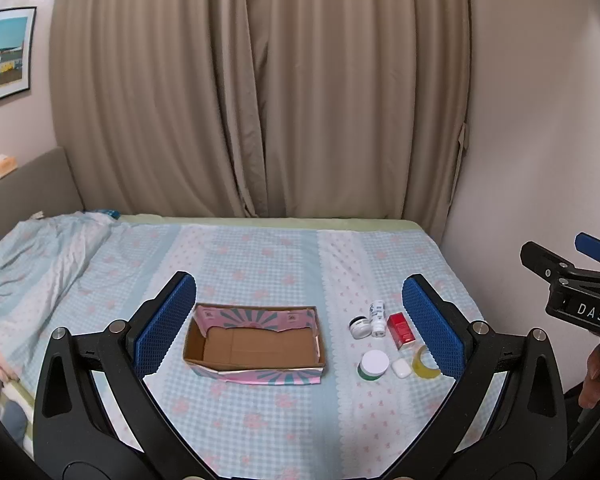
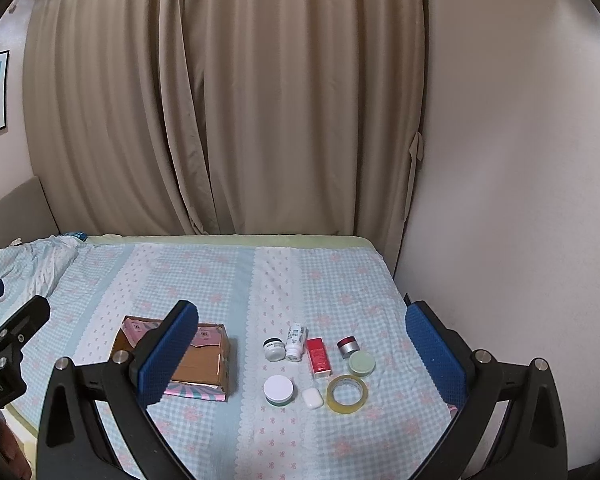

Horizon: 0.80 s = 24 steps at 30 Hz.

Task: Organize rigid objects

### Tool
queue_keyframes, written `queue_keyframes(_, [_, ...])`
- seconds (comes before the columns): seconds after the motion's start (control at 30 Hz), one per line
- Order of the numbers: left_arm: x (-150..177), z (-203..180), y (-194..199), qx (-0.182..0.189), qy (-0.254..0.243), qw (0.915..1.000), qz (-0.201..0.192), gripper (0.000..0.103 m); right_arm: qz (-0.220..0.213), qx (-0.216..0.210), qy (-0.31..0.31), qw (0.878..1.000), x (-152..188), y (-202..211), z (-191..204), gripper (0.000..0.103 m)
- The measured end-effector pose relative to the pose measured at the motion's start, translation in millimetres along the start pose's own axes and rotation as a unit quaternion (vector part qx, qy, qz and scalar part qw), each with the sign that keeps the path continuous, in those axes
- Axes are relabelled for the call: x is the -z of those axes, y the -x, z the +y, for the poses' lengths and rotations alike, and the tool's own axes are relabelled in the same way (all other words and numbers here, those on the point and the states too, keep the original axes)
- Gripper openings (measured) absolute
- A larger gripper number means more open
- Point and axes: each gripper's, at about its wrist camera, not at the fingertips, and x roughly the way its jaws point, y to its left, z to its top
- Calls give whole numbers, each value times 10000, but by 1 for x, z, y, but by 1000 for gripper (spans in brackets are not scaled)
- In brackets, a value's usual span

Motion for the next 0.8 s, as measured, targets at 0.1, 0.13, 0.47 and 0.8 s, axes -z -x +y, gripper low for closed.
queue_keyframes(0.1, [-1,-1,-1,15,-1,10000,1,102,14,8,3,10000,0,1,1,103])
queue_keyframes(0.13, [-1,-1,-2,18,-2,10000,1,102,19,-3,1,10000,1,1,1,103])
queue_keyframes(0.47, [-1,-2,-4,33,9,10000,0,102,14,-42,-2,10000,1,4,-1,103])
queue_keyframes(0.8, [0,-2,-5,50,17,10000,4,102,19,-48,-8,10000,0,5,0,103])
